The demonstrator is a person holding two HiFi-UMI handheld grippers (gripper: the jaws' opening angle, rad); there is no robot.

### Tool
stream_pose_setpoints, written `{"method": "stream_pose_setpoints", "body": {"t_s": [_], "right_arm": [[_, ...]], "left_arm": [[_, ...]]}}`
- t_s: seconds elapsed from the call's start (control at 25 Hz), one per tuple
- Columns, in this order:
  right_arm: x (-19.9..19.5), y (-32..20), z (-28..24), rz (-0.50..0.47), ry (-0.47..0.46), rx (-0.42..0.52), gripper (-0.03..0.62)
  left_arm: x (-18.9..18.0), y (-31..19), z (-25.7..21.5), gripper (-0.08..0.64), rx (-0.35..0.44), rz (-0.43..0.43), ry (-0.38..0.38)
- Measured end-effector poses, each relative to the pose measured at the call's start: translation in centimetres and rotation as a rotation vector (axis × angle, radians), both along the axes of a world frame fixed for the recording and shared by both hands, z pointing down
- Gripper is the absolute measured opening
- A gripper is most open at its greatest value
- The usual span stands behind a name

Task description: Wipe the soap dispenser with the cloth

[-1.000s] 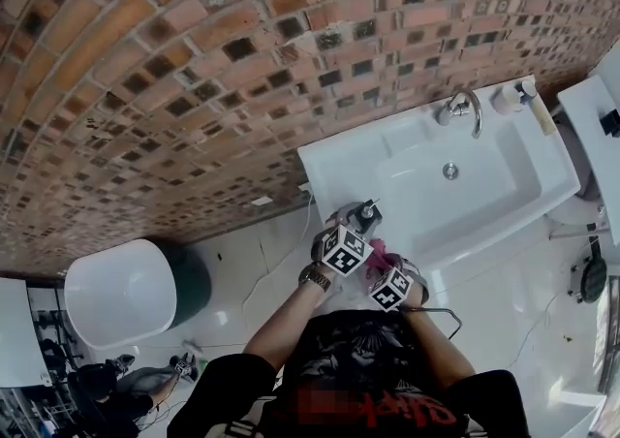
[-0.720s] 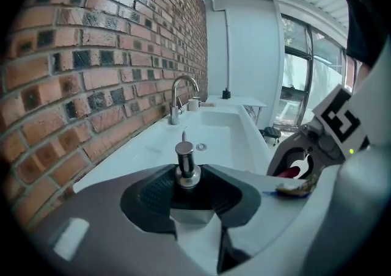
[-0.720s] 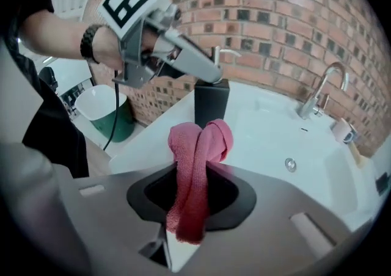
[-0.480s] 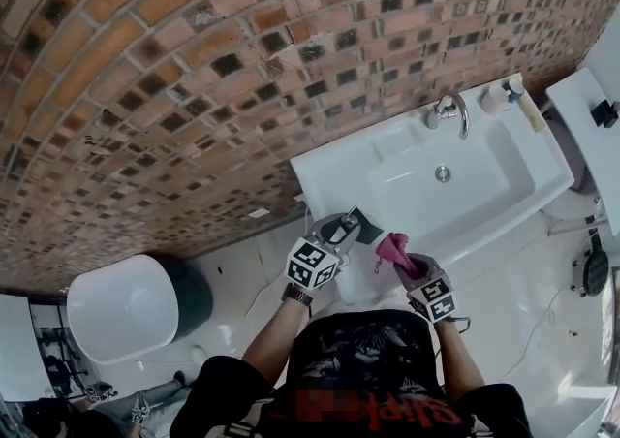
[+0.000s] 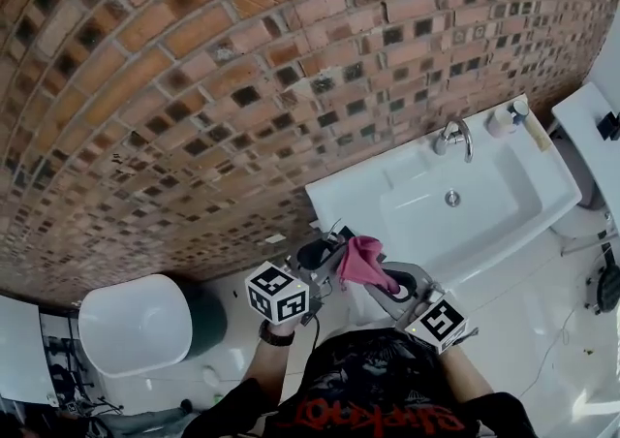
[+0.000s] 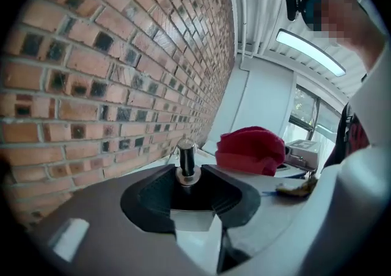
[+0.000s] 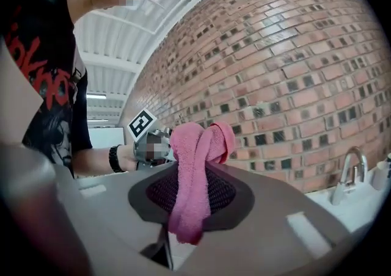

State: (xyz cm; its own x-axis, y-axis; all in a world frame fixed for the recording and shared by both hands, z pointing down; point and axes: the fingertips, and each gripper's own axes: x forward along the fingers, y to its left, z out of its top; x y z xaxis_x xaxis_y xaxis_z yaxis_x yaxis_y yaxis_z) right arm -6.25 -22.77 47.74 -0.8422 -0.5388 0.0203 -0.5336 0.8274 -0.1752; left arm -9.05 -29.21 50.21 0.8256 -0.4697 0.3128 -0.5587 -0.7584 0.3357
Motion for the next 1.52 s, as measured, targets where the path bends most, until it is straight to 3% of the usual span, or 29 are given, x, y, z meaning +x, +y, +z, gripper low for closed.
{"method": "stream_pose_setpoints", "body": {"t_s": [0.24,0.52,0.72,1.08,1.24,1.32,1.44,1.52], "right_arm": [[-0.7,0.8,0.9,-0.018,0.002,-0.040,0.072],[1.0,0.7,1.4,0.031,-0.014,-0.075,0.072],[1.8,0.9,3.5,0.048,0.037,-0.121,0.072],[4.9,1.8,7.3,0.081,0.065,-0.235,0.072],[7.5,1.6,0.9,0.070,-0.082,-0.125,0.072],[6.9,0.5,-3.2,0.058,-0.102,-0.053,0.072],[4.7,-0.5,-7.3,0.024,-0.051,0.026,0.072],[2.9,-0.5,-8.0,-0.033,0.051,0.119,0.072]], "left_arm": [[0.4,1.4,-4.7,0.138,0.025,0.018,0.113],[0.1,1.8,-7.0,0.138,0.052,0.032,0.139],[-0.3,1.8,-8.3,0.138,0.092,0.040,0.151],[-1.1,2.6,-11.2,0.138,0.229,0.078,0.222],[-1.0,3.3,-12.1,0.138,0.294,0.125,0.236],[-1.3,3.8,-12.6,0.138,0.343,0.149,0.209],[-1.0,4.8,-12.7,0.138,0.379,0.188,0.177],[-0.5,5.5,-12.7,0.140,0.385,0.219,0.169]]}}
